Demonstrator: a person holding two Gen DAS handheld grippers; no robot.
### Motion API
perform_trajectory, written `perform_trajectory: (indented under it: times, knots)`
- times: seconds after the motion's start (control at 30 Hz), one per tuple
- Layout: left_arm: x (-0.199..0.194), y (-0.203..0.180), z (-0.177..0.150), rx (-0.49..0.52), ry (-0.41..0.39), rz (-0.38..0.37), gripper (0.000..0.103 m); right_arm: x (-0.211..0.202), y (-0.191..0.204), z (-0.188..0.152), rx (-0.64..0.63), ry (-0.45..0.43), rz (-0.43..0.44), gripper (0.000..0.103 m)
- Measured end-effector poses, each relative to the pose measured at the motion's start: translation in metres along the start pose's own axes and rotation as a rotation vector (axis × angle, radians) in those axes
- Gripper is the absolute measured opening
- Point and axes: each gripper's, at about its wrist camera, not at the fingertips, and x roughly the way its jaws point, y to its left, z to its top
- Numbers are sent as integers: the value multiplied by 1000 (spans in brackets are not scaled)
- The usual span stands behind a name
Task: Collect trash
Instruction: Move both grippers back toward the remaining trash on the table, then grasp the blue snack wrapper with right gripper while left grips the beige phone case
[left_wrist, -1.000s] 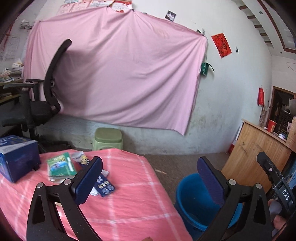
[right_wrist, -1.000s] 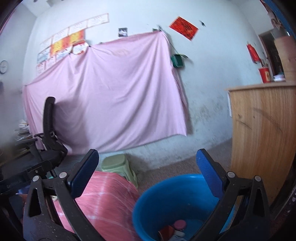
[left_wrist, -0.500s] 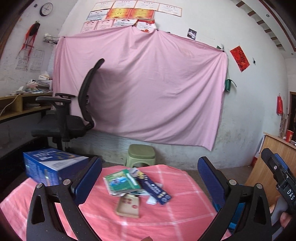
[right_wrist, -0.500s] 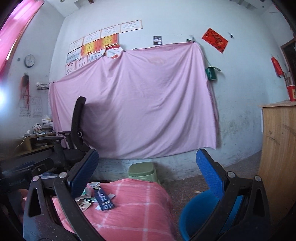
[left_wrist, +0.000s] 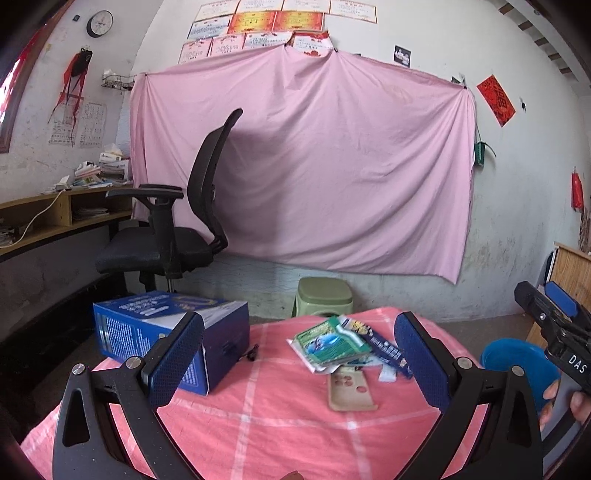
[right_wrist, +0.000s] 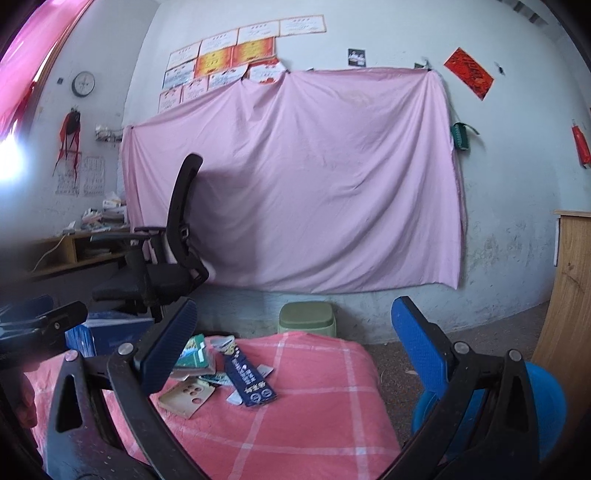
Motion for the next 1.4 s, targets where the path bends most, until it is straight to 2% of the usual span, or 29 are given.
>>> perform_trajectory:
  times: [0.3, 0.5, 0.57, 0.73, 0.93, 1.03, 1.27, 1.33, 1.4]
  knots:
    - [32, 5, -22, 11, 145, -41, 101, 34, 17, -26, -70, 180, 15, 103]
    - [54, 9, -32, -37, 247, -90, 100, 58, 17, -37, -64, 301, 49, 103]
    - [63, 10, -34, -52, 285, -107, 97, 66, 19, -42, -66, 346, 71, 103]
    - [89, 11, -41, -82, 407, -170, 66, 92, 22, -52, -80, 468, 117, 93]
    - [115, 6, -51, -96, 527, -228, 43, 119, 28, -63, -103, 606, 133, 83]
    - [123, 3, -55, -89, 558, -240, 36, 130, 29, -68, -104, 658, 143, 80]
    - [131, -8, -56, -63, 593, -255, 26, 151, 24, -76, -79, 728, 169, 71]
    - [132, -10, -57, -55, 606, -255, 15, 155, 24, -79, -73, 749, 191, 70]
    - [133, -12, -58, -55, 621, -266, 11, 157, 26, -82, -73, 766, 215, 69]
